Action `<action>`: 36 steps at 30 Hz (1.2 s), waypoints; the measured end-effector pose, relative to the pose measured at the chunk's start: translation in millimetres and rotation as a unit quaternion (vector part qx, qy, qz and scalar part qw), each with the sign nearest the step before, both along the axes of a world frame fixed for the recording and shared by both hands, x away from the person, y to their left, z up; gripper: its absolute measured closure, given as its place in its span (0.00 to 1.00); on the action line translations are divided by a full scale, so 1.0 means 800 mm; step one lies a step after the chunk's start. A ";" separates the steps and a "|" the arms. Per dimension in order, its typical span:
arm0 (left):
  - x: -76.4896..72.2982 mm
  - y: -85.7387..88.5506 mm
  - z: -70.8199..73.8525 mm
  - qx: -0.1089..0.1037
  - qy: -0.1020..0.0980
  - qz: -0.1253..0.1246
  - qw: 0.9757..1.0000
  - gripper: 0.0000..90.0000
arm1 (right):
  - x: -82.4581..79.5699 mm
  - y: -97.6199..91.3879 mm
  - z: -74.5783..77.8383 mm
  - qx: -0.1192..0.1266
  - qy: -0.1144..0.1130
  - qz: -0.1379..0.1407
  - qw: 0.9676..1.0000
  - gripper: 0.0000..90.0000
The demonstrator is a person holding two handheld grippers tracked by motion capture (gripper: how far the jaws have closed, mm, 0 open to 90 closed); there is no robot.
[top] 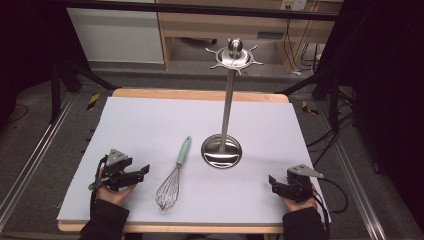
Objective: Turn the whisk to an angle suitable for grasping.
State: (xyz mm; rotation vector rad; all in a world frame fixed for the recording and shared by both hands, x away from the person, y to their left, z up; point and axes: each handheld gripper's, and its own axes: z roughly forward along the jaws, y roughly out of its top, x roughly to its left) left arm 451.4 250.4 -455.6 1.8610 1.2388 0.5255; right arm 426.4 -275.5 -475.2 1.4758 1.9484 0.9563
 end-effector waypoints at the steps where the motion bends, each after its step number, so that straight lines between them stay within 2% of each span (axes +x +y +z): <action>1: 0.000 0.000 0.000 0.000 0.000 0.000 1.000 0.29 | 0.000 0.000 0.000 0.000 0.000 0.000 1.000 0.29; 4: -0.003 -0.003 0.002 -0.002 -0.003 -0.004 1.000 0.29 | -0.001 -0.001 0.001 0.001 0.005 -0.012 1.000 0.29; 11: -0.006 -0.010 0.009 -0.002 -0.009 -0.017 1.000 0.29 | -0.004 0.001 0.001 -0.013 -0.003 -0.016 1.000 0.31; 18: -0.007 -0.012 0.020 -0.014 -0.014 -0.022 1.000 0.28 | -0.006 0.003 0.002 -0.004 -0.002 -0.019 1.000 0.31; 32: -0.001 -0.027 0.047 -0.013 -0.021 -0.041 0.999 0.29 | -0.007 0.008 0.007 0.008 -0.011 -0.027 1.000 0.30; 36: 0.002 -0.027 0.057 -0.017 -0.024 -0.043 0.999 0.29 | -0.006 0.007 0.006 0.003 -0.011 -0.028 1.000 0.29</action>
